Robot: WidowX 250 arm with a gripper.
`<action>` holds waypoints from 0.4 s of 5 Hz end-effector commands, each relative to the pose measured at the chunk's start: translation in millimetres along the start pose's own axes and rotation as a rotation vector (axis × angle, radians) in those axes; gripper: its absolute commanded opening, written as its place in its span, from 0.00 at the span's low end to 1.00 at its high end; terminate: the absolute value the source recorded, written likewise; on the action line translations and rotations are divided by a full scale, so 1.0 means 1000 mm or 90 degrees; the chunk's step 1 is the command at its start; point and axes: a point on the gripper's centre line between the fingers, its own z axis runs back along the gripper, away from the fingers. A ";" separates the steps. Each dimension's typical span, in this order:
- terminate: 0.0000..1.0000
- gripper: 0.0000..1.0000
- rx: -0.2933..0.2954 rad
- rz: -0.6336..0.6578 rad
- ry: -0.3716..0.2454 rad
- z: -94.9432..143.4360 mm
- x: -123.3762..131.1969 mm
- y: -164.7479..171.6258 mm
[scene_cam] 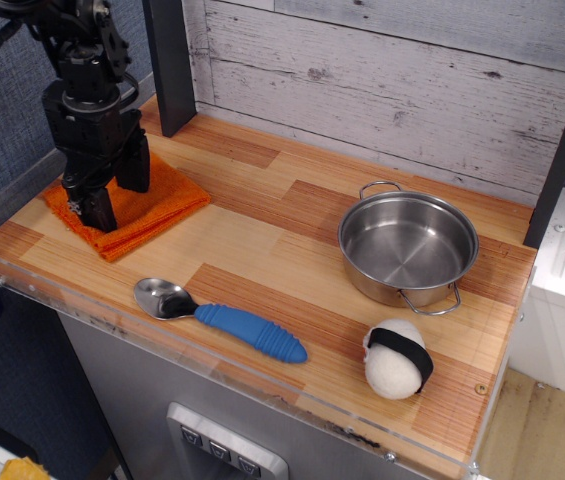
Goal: Move the orange cloth beside the silver bowl.
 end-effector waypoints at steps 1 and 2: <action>0.00 1.00 -0.032 -0.044 0.020 0.008 -0.029 -0.023; 0.00 1.00 -0.045 -0.060 0.034 0.010 -0.042 -0.036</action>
